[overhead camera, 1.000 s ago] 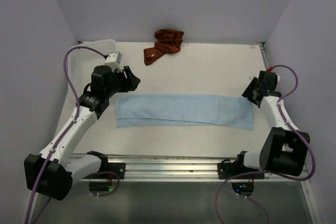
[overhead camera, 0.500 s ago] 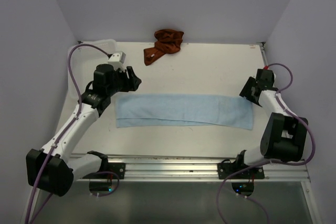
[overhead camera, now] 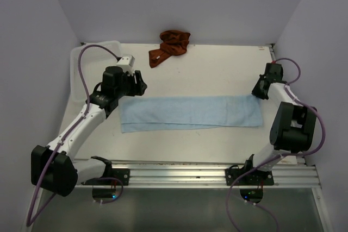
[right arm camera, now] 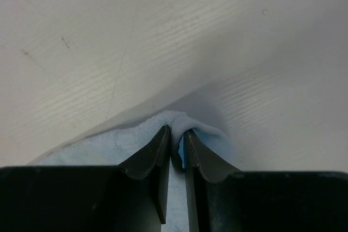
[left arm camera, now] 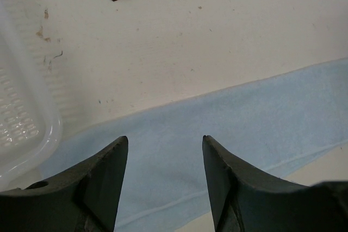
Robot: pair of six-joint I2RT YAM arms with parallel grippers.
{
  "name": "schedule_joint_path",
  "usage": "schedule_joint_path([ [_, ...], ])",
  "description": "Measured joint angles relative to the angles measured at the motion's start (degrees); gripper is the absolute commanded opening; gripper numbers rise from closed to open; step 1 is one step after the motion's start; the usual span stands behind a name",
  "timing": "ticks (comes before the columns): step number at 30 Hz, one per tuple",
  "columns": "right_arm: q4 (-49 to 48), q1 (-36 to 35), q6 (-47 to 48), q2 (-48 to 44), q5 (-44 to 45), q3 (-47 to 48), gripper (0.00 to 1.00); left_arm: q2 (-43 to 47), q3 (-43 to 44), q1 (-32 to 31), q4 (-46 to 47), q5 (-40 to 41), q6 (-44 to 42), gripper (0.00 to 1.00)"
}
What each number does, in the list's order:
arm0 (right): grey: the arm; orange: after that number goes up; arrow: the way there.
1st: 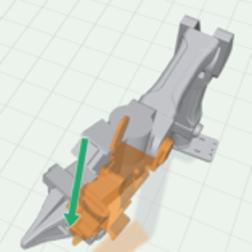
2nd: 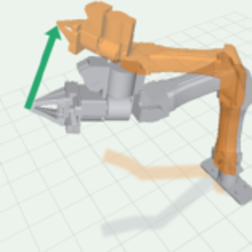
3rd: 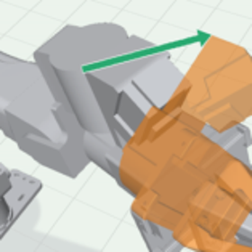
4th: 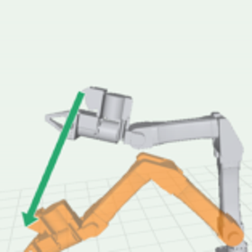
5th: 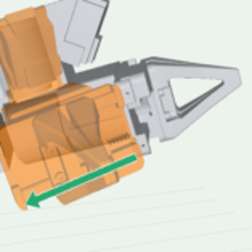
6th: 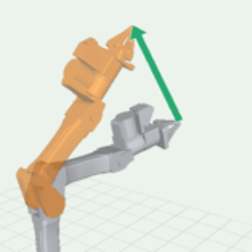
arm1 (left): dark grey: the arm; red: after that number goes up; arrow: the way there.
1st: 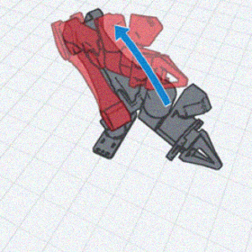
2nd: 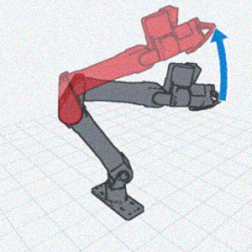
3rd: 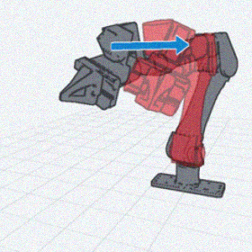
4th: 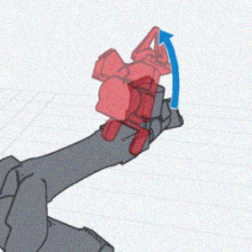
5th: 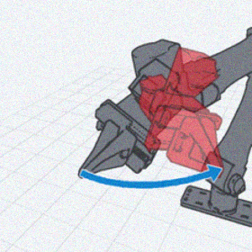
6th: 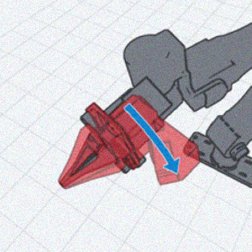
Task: Roll the towels
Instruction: Fold the towel
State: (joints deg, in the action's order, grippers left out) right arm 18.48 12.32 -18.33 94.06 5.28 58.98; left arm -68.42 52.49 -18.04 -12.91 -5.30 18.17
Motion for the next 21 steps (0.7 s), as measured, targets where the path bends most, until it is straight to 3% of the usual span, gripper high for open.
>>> schedule_joint_path([
  [7,7.3,0.0,-2.51,3.04,-0.37,12.76,0.17,-0.59,0.0,-0.42,-0.07,1.57,-1.01,0.62],
  [10,9.97,0.0,-3.85,5.57,-0.42,16.61,0.31,-0.59,0.0,-1.11,-0.09,2.21,-1.44,0.62],
  [13,11.08,0.02,-4.9,7.78,-1.81,17.88,0.67,-0.59,0.0,-1.55,-0.11,2.62,-1.55,0.62],
  [17,11.85,0.02,-5.25,9.31,-2.89,17.92,0.73,-0.59,0.0,-1.73,-0.11,3.02,-1.84,0.62],
  [21,11.63,0.02,-4.7,9.22,-2.27,17.79,0.74,-0.59,0.0,-2.29,-0.11,3.3,-1.99,0.63],
])
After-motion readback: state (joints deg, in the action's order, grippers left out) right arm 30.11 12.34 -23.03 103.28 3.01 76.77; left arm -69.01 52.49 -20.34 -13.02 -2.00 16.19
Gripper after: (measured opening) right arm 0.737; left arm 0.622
